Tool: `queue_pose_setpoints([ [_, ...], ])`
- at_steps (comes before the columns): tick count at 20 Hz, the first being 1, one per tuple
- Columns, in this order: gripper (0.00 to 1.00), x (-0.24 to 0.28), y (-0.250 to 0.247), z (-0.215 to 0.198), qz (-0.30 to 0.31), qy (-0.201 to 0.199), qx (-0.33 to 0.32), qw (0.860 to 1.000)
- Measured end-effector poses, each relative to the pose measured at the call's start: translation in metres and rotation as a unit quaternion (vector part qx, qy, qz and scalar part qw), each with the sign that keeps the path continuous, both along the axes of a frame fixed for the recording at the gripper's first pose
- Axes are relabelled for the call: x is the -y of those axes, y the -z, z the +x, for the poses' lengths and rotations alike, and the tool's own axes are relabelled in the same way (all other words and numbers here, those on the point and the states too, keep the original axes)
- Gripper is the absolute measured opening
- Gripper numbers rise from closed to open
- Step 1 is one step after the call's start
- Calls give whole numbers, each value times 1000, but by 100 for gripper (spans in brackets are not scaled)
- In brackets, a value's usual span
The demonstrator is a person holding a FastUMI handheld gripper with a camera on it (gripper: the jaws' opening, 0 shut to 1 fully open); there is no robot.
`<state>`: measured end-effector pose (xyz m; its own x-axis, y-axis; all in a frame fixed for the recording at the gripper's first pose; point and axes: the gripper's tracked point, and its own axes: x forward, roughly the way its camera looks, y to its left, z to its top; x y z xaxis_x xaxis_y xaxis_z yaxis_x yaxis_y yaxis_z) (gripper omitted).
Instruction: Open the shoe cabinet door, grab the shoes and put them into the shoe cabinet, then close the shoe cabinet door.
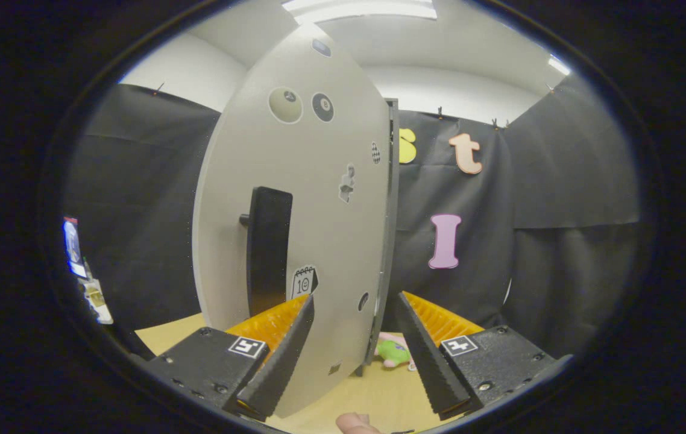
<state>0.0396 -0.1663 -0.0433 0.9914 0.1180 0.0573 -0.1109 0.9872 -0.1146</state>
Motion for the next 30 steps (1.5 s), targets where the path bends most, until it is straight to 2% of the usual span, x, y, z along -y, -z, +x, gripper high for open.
queue_pose_setpoints([
  [3, 91, -23, 0, -1, 1, -6, 0, 1000],
  [9, 91, -63, 10, 22, -2, -12, -4, 1000],
  [14, 93, -130, 30, 25, 30, -72, -23, 997],
  [18, 98, -128, 45, 13, 22, -30, -26, 999],
  [22, 99, -131, 65, -4, 49, 10, -52, 997],
  [24, 99, -133, 71, -18, 56, 26, -63, 996],
  [27, 99, -123, 84, -47, 32, 54, -63, 996],
  [30, 99, -116, 91, -77, 25, 62, -61, 996],
])
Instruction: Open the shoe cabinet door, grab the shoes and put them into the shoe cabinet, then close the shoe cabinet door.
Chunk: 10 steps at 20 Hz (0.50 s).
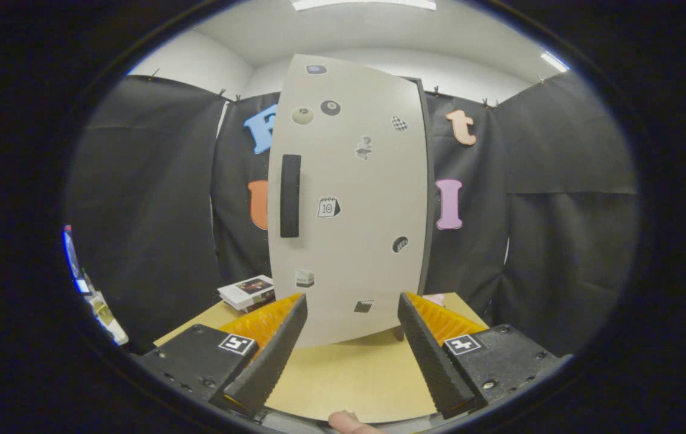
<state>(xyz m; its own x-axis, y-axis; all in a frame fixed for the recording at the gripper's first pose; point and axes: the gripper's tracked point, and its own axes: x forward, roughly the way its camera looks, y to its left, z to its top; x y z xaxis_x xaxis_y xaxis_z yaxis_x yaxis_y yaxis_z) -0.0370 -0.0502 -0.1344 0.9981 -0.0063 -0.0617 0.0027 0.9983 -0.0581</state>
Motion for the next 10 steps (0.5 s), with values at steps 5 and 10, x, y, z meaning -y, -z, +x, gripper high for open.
queue_pose_setpoints([
  [5, 99, 5, -19, -49, -13, -5, 43, 999],
  [10, 99, 18, -21, -89, -15, -21, 82, 996],
])
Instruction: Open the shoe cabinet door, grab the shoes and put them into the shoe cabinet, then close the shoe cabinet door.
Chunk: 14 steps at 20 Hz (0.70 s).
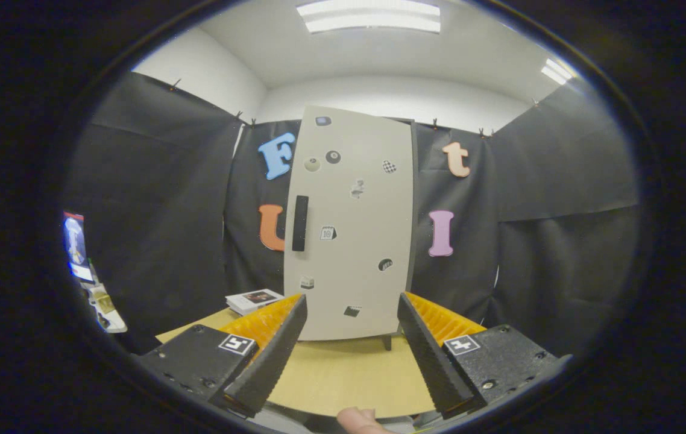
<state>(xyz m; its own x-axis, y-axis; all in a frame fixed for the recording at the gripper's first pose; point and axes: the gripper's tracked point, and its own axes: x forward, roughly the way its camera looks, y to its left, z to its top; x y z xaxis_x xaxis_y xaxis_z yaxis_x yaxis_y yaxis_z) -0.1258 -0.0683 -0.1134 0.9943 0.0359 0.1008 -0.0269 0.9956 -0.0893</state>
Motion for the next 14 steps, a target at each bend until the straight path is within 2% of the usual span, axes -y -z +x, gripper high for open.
queue_pose_setpoints([
  [4, 99, 21, 3, -9, 13, 9, 7, 1000],
  [7, 99, 50, 3, -11, 16, 37, 17, 999],
  [14, 99, 84, 18, -2, 56, 47, -7, 997],
])
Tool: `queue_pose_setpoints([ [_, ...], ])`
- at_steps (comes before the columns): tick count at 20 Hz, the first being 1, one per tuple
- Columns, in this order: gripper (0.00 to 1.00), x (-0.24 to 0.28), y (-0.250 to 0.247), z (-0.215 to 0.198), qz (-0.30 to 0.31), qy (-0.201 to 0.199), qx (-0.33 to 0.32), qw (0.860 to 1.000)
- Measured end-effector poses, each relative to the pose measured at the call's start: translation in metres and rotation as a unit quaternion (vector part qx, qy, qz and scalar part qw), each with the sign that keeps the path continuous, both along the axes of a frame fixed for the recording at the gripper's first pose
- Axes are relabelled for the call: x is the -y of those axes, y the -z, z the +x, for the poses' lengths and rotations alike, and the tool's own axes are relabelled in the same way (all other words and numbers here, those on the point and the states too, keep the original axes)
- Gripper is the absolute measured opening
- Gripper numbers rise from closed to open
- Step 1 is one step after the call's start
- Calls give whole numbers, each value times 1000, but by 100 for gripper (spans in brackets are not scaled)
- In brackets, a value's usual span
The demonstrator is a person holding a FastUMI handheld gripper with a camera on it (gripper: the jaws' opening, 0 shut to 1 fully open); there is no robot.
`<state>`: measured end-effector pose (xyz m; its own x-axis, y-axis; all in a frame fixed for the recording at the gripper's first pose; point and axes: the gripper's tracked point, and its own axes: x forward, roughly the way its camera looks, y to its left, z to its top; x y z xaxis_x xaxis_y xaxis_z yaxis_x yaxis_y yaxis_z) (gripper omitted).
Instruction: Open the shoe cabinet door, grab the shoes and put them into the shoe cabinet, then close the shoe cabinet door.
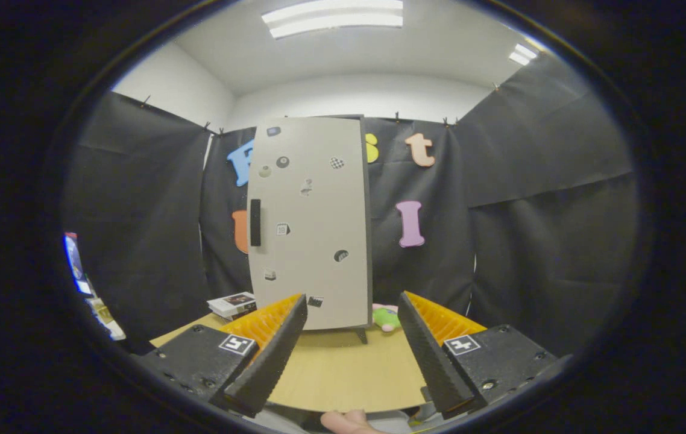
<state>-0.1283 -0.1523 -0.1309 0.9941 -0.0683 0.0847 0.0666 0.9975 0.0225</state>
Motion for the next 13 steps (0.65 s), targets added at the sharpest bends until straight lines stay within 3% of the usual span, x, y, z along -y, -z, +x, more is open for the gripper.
queue_pose_setpoints([
  [13, 99, 12, 10, 15, 1, 19, 0, 1000],
])
